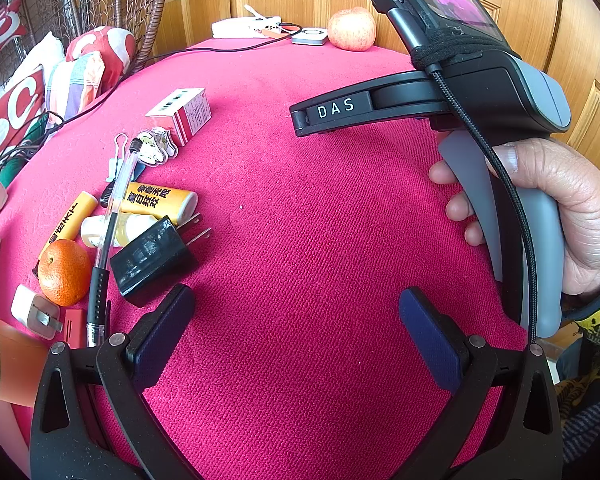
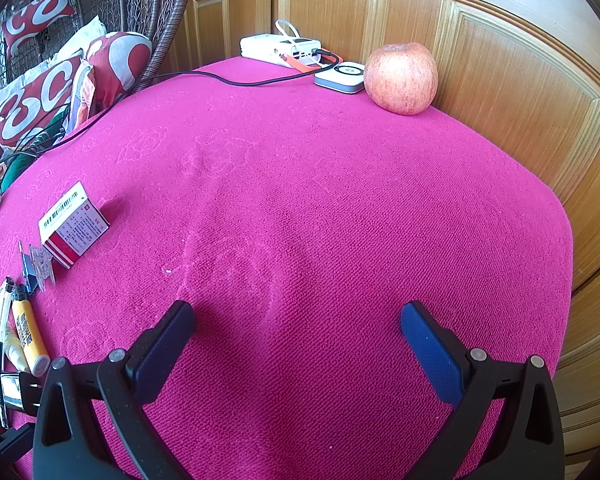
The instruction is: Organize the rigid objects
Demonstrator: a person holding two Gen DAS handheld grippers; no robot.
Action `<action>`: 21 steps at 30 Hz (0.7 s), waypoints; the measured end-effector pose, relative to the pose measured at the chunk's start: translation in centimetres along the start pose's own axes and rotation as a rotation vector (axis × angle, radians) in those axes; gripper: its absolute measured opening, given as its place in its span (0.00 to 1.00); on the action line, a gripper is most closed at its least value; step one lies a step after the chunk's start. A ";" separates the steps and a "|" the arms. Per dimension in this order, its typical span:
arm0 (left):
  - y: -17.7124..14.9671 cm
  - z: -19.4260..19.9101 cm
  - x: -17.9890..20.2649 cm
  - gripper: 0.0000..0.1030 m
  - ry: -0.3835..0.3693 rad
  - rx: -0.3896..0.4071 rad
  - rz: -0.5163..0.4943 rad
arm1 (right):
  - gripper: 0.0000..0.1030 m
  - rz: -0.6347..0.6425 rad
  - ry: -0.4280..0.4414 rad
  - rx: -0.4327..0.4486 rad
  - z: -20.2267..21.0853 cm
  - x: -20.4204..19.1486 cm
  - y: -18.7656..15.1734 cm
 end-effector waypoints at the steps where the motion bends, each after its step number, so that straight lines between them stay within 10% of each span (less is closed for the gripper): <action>1: 0.0 0.0 0.0 1.00 0.000 0.000 0.000 | 1.00 0.000 0.000 0.000 0.0 0.0 0.0; 13: 1.7 5.5 1.5 1.00 -0.056 0.150 -0.038 | 1.00 0.000 0.000 0.000 0.0 0.0 0.0; 21: 3.7 13.2 -4.9 1.00 -0.068 0.292 0.170 | 1.00 0.000 0.000 0.001 0.0 0.0 0.0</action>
Point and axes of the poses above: each gripper's, at about its wrist camera, not at the fingertips, and z roughly against the way its jaws point, x to its right, y to its top, the point moved 9 cm from there along -z, roughly the way its jaws point, and after that the axes turned 14 degrees about y, right-handed, at the moved point
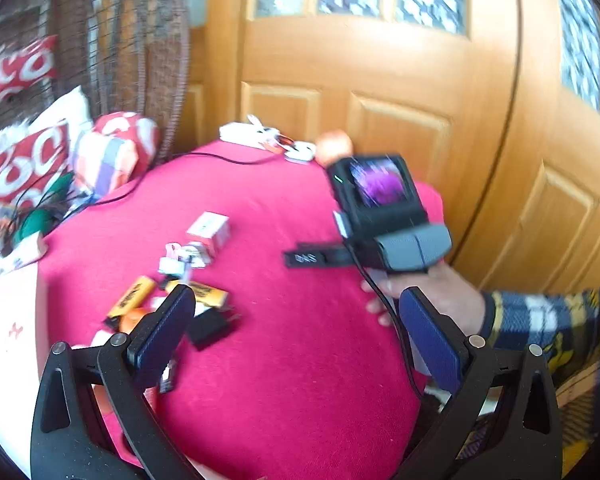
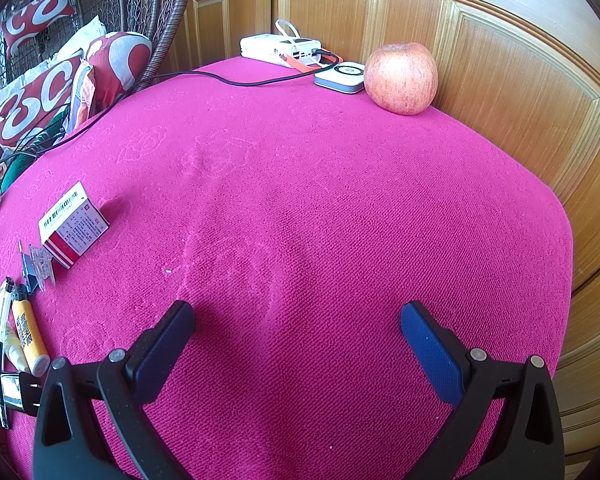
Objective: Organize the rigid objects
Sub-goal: 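Grasp the white pill bottle with the left tool while the right tool grasps the black charger plug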
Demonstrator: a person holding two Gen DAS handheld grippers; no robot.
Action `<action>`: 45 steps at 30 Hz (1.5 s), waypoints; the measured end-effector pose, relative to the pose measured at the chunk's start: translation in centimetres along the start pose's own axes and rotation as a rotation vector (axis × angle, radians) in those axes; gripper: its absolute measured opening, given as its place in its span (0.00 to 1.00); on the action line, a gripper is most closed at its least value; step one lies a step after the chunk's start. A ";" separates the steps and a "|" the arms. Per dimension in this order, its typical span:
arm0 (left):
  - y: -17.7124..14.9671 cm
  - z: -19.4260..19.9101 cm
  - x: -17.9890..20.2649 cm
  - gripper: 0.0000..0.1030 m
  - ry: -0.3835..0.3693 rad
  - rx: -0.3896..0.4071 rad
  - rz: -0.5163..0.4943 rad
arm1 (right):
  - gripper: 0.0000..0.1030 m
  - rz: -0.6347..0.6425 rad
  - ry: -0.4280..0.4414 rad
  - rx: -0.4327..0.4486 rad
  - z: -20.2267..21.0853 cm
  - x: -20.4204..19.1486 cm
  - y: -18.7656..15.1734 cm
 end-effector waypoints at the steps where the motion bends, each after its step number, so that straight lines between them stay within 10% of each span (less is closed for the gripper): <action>1: 0.1 0.3 -1.4 1.00 0.003 -0.009 0.048 | 1.00 0.000 0.000 0.000 0.0 0.0 0.0; 9: -2.8 3.4 -12.3 1.00 0.162 -0.009 0.370 | 1.00 0.000 0.000 0.000 0.0 0.0 0.0; 14: -7.3 3.8 -13.8 1.00 0.304 -0.098 0.397 | 1.00 0.000 0.000 -0.001 0.0 0.0 0.0; 18: -12.2 1.5 -10.7 1.00 0.240 -0.303 0.393 | 1.00 0.000 0.000 -0.001 0.0 0.0 0.0; 26: -15.0 -0.8 -7.3 0.98 0.193 -0.456 0.319 | 1.00 -0.001 0.004 0.003 0.0 0.0 0.1; 33: -15.9 -0.3 -7.7 0.66 0.282 -0.437 0.218 | 1.00 0.211 0.337 0.105 3.8 -7.3 0.0; 36: -16.4 0.6 -8.7 0.37 0.307 -0.419 0.223 | 1.00 0.344 0.457 0.062 4.5 -12.0 -1.6; 45: -17.1 1.8 -9.5 0.35 0.296 -0.388 0.254 | 0.97 0.467 0.440 -0.110 2.2 -17.4 -5.7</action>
Point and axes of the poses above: each gripper's, at about its wrist camera, not at the fingertips, and z roughly against the way its jaws point, x to its right, y to its top, the point moved 9 cm from there along -z, roughly the way its jaws point, and after that the axes turned 14 degrees about y, right-handed, at the moved point
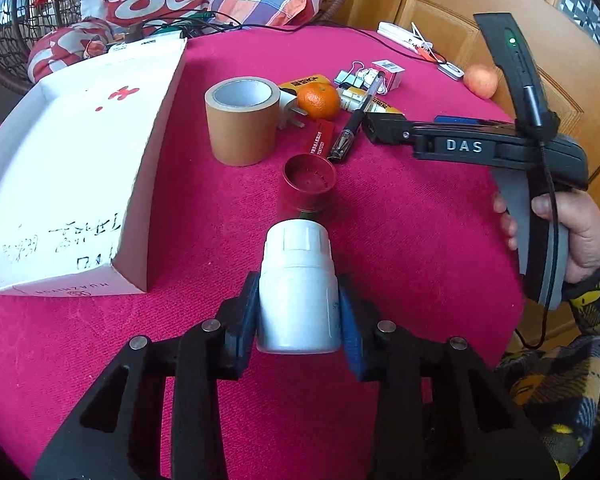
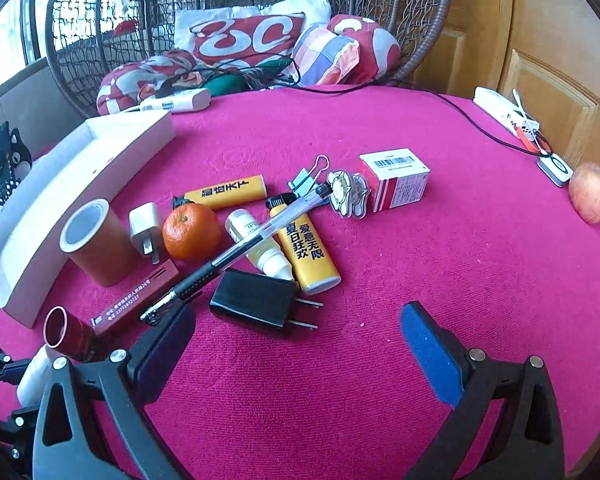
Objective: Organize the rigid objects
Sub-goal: 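Grasp the white pill bottle with the left tool while the right tool grasps the black charger plug, then carry the white bottle with the left tool while the right tool carries the plug toward the white tray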
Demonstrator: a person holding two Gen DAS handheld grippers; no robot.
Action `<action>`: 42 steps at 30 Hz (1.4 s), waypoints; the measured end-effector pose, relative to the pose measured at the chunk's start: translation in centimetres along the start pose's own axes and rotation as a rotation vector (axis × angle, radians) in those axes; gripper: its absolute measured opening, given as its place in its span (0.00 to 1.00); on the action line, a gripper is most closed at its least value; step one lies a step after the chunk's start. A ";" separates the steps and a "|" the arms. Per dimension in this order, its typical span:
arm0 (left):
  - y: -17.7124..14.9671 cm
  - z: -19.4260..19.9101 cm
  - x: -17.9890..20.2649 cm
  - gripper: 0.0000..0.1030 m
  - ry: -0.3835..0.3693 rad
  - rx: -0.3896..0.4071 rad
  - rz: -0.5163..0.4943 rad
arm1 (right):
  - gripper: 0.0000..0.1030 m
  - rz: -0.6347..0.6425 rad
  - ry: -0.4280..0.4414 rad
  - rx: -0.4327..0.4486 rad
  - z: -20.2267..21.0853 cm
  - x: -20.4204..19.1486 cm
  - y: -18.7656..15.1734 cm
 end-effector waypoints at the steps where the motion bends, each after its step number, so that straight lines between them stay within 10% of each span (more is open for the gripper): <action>1: 0.0 0.0 0.0 0.35 -0.003 0.002 0.001 | 0.90 -0.008 0.007 -0.003 -0.3 -0.1 0.0; 5: 0.0 0.2 0.1 0.35 -0.005 0.011 -0.004 | 0.59 0.009 -0.009 0.002 -0.9 -0.2 0.1; 24: 5.0 6.1 -5.1 0.35 0.089 0.250 0.118 | 0.59 -0.062 0.110 0.253 8.1 0.3 3.7; 42: 5.9 8.1 -10.9 0.35 0.190 0.315 0.222 | 0.59 0.057 0.193 0.348 11.1 -4.8 8.1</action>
Point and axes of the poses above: each gripper's, at about its wrist camera, not at the fingertips, and z roughly against the way its jaws point, x to its right, y to its top, the point moved 9 cm from there along -z, roughly the way its jaws point, and after that the axes turned 14 degrees about y, right-handed, at the moved point
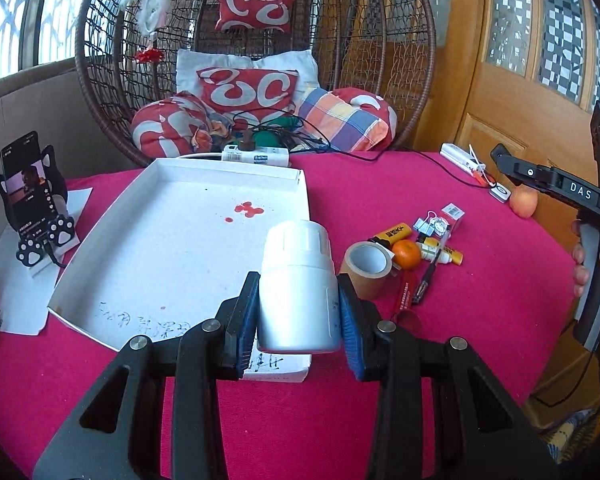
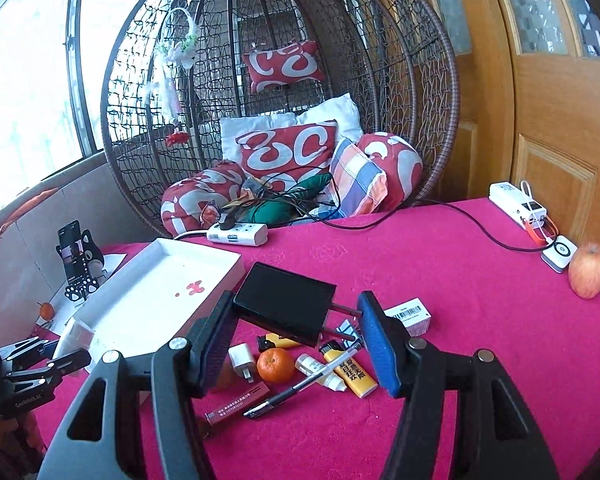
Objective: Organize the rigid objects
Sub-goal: 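Carry the white bottle with the left tool while the right tool carries the plug toward the white tray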
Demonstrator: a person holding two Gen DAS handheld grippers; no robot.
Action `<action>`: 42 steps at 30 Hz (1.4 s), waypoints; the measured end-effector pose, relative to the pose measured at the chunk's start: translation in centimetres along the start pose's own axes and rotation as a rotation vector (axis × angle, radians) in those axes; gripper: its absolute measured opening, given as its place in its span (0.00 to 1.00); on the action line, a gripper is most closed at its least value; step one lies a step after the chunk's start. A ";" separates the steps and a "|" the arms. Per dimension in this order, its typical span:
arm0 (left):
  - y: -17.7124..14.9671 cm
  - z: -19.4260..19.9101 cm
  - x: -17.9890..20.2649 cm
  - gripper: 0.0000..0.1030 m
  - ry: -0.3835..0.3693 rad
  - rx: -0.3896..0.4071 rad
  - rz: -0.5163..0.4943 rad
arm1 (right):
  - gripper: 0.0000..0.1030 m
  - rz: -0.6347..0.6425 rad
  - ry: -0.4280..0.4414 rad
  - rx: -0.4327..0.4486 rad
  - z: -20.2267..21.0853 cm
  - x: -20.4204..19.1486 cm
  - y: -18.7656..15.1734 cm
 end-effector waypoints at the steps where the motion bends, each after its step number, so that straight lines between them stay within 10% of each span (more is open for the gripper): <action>1: 0.1 0.0 -0.2 0.35 0.004 0.002 0.004 | 0.59 0.004 0.007 0.001 -0.1 -0.3 0.1; 42: 2.0 -3.0 -8.7 0.35 0.143 -0.010 0.123 | 0.60 0.215 0.237 -0.163 -10.3 -12.9 0.5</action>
Point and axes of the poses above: each gripper's, at about its wrist camera, not at the fingertips, and z roughly against the way its jaws point, x to its right, y to its top, the point moved 9 cm from there along -z, roughly the way its jaws point, and after that the axes turned 14 degrees about y, right-handed, at the moved point
